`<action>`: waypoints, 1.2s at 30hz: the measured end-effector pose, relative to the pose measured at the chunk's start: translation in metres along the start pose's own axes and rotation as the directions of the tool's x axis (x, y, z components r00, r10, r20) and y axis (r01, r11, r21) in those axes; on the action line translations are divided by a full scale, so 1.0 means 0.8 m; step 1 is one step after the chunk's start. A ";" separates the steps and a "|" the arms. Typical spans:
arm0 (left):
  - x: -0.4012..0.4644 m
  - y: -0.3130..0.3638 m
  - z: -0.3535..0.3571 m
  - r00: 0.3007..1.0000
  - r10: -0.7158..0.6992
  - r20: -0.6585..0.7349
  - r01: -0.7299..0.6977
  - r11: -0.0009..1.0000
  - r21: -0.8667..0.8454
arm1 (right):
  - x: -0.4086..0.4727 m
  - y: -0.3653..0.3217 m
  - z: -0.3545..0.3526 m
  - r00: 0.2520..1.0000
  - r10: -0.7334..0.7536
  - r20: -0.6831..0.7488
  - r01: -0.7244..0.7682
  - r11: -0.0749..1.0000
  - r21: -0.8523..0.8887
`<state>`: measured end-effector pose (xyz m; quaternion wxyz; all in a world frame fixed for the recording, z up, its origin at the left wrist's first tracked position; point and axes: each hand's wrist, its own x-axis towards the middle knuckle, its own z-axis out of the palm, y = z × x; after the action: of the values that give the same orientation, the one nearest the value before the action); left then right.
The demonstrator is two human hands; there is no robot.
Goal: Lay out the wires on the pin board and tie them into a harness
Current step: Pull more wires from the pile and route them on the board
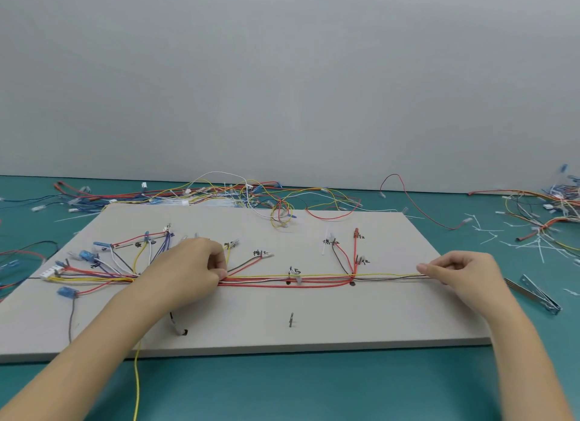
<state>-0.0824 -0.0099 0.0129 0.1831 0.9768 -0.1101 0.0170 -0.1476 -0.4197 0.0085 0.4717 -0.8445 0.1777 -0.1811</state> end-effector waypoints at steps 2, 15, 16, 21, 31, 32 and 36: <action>0.000 -0.001 0.000 1.000 0.000 -0.003 0.000 1.000 -0.003 | 0.002 0.006 -0.002 0.999 0.020 -0.040 -0.020 1.000 -0.007; 0.005 -0.009 0.006 1.000 0.023 0.008 -0.022 0.998 -0.053 | 0.025 0.035 0.000 0.939 0.305 -0.156 -0.269 0.938 0.217; 0.005 -0.010 0.006 1.000 0.026 0.009 -0.025 0.998 -0.064 | 0.026 0.035 0.001 0.940 0.299 -0.162 -0.263 0.942 0.209; 0.007 -0.012 0.008 0.999 0.035 0.014 -0.034 0.996 -0.076 | 0.025 0.031 0.005 0.947 0.212 -0.242 -0.177 0.971 0.158; 0.006 -0.013 0.007 0.999 0.053 0.011 -0.051 0.993 -0.102 | 0.033 0.037 0.009 0.953 0.182 -0.242 -0.208 0.975 -0.084; 0.006 -0.014 0.007 0.999 0.053 0.010 -0.052 0.993 -0.103 | 0.032 0.035 0.010 0.950 0.178 -0.256 -0.208 0.973 -0.098; 0.006 -0.014 0.007 0.998 0.057 0.017 -0.055 0.994 -0.097 | 0.031 0.033 0.009 0.930 0.190 -0.316 -0.222 0.973 -0.067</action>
<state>-0.0751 -0.0028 0.0039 0.2284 0.9634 -0.1400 0.0071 -0.1261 -0.4392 -0.0145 0.4111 -0.8056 0.3456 -0.2503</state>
